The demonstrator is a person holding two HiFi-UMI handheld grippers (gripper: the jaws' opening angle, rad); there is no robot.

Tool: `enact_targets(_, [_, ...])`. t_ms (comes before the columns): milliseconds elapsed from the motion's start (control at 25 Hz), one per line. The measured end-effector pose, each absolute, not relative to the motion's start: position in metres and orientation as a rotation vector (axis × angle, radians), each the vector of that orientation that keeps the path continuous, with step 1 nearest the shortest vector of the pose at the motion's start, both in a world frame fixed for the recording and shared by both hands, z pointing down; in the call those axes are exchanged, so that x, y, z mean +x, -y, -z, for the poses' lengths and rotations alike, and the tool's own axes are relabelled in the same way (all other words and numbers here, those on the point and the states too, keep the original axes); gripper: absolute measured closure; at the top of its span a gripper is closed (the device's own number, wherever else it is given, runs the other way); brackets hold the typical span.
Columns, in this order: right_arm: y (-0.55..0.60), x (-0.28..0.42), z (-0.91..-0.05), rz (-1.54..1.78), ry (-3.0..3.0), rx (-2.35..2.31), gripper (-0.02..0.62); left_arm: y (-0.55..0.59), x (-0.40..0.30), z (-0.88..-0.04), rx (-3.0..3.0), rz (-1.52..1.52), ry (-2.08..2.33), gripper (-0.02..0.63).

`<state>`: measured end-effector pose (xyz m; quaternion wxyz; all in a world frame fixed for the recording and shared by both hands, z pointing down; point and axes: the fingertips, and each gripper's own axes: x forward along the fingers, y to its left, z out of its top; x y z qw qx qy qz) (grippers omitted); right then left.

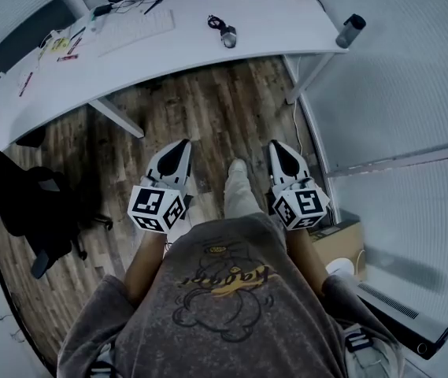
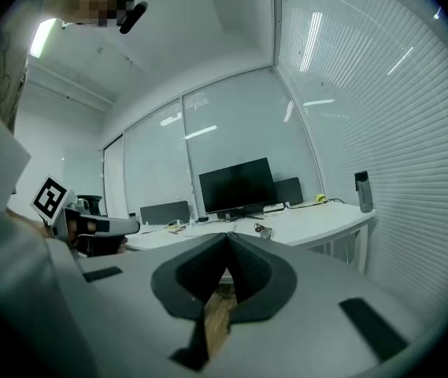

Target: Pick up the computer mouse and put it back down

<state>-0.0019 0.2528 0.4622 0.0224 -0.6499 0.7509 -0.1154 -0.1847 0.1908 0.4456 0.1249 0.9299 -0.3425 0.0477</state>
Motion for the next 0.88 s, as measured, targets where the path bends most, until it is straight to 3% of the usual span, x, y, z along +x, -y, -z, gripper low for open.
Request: enact_targets(880, [-0.024,0.115,-0.448,0.42,-2.517,-1.853,0.589,0.027,-0.066,-0.415,2.639,-0.087,1.132,0.588])
